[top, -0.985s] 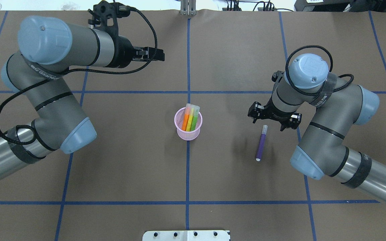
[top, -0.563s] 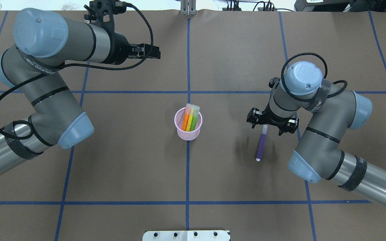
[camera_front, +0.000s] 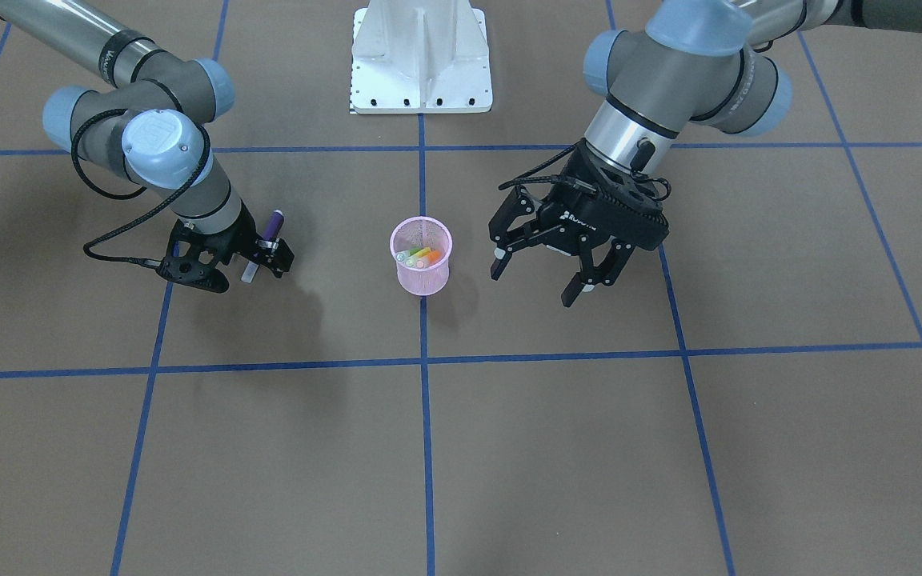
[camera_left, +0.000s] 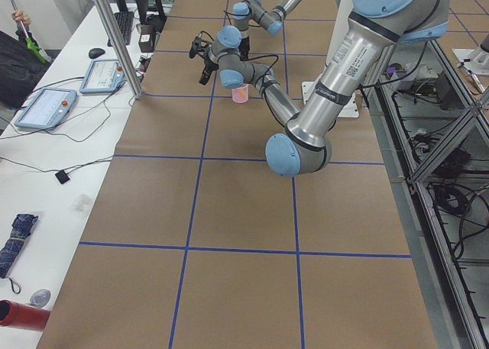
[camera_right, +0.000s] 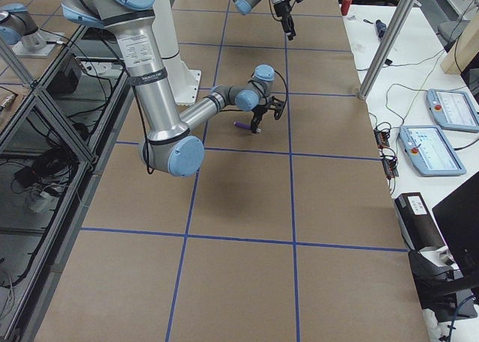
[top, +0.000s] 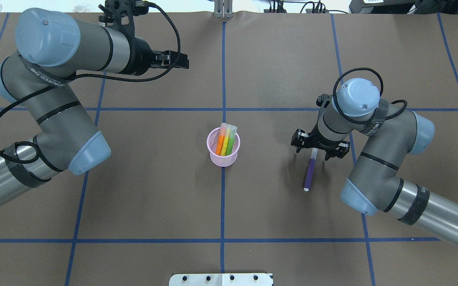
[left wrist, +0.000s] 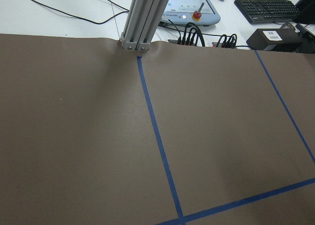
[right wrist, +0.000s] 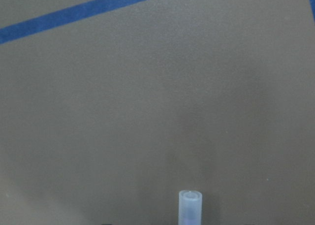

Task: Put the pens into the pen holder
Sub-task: 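Lower the right gripper onto the purple marker and close on it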

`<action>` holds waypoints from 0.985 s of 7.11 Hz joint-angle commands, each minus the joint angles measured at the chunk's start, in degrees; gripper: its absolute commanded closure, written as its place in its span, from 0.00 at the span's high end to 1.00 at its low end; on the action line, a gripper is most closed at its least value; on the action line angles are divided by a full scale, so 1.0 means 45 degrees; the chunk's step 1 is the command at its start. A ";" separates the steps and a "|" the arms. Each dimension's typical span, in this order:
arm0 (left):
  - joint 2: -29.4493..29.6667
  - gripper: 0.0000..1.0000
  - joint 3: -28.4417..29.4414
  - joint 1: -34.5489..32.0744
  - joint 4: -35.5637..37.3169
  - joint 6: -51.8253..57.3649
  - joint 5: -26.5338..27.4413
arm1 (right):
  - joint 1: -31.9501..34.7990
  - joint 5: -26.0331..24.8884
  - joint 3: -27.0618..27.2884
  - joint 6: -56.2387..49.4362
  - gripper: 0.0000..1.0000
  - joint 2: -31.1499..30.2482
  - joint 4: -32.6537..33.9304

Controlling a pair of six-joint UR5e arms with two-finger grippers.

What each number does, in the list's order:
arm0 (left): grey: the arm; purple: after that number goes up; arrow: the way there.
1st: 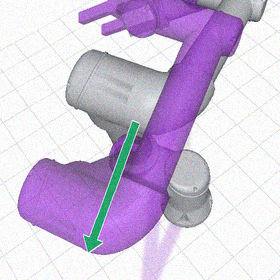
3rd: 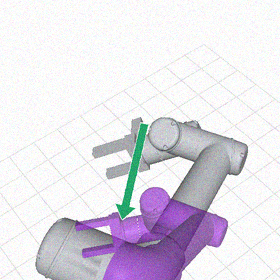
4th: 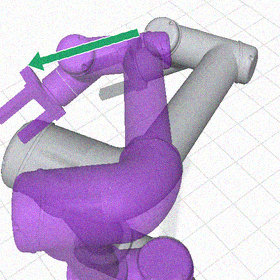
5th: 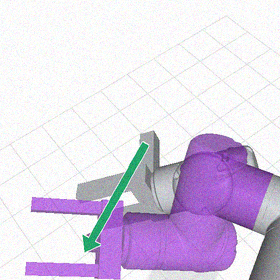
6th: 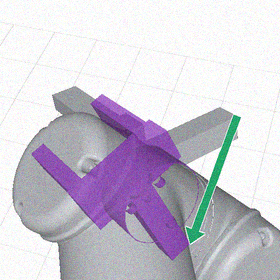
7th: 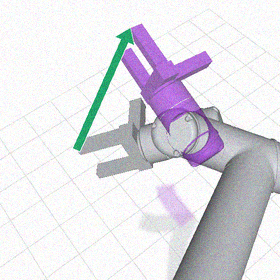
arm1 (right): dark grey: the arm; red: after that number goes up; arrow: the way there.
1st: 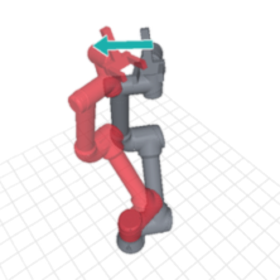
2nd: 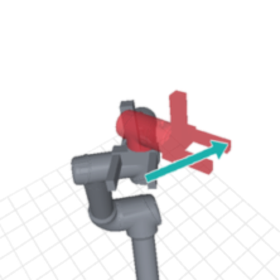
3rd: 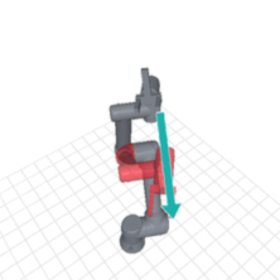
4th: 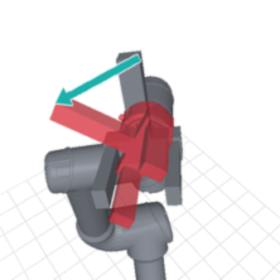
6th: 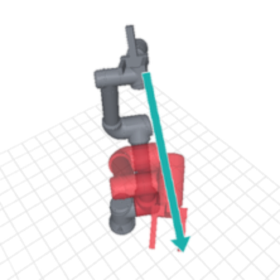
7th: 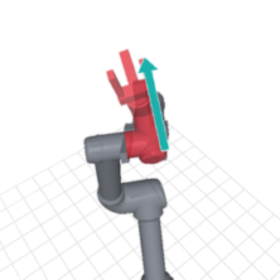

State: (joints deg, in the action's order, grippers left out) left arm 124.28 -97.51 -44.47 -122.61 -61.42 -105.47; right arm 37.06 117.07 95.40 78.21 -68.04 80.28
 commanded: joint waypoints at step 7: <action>0.0000 0.93 0.0047 -0.0060 0.0000 0.0015 0.0000 | -0.0248 0.0000 0.0089 0.0589 0.70 -0.0153 0.0128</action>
State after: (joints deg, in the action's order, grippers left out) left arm 124.28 -97.30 -44.73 -122.61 -61.35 -105.47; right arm 36.20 117.12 95.82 80.71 -68.37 80.83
